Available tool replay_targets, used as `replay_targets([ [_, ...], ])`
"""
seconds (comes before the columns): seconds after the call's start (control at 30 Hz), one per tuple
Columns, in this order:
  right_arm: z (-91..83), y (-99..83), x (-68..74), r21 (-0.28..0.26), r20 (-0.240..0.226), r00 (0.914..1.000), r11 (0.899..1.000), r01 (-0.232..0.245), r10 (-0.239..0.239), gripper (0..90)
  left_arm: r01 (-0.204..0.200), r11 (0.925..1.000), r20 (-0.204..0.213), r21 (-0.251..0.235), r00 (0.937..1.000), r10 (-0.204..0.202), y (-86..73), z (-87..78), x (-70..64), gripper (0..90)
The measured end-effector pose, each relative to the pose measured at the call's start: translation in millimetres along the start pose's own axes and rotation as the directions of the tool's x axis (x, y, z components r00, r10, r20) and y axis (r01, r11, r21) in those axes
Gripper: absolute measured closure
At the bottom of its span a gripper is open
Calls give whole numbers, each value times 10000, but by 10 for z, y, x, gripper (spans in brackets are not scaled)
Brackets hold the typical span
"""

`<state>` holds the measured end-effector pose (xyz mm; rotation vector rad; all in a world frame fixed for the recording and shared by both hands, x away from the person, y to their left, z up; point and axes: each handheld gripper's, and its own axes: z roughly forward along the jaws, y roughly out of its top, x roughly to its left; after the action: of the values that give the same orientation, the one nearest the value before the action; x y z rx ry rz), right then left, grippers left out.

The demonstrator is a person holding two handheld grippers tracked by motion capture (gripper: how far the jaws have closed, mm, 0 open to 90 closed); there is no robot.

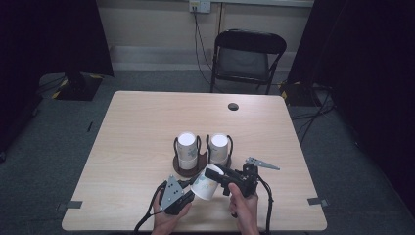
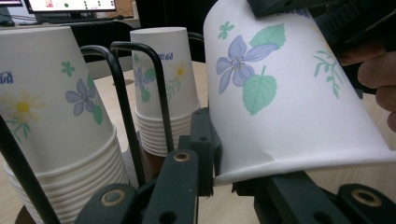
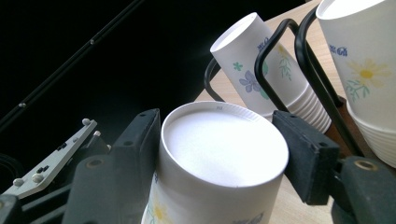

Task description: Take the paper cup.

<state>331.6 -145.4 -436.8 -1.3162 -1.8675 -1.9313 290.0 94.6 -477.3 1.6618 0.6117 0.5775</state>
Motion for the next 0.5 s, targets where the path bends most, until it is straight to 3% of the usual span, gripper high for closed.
replay_targets([
  [0.13,-10,-4,-5,-109,383,9992,9998,148,-143,326,223,9997,131,-35,9997,-222,-7,-17,27,846],
  [0.5,-43,24,-20,-196,650,9970,9989,427,-413,323,576,9982,604,186,9965,-586,16,-34,68,854],
])
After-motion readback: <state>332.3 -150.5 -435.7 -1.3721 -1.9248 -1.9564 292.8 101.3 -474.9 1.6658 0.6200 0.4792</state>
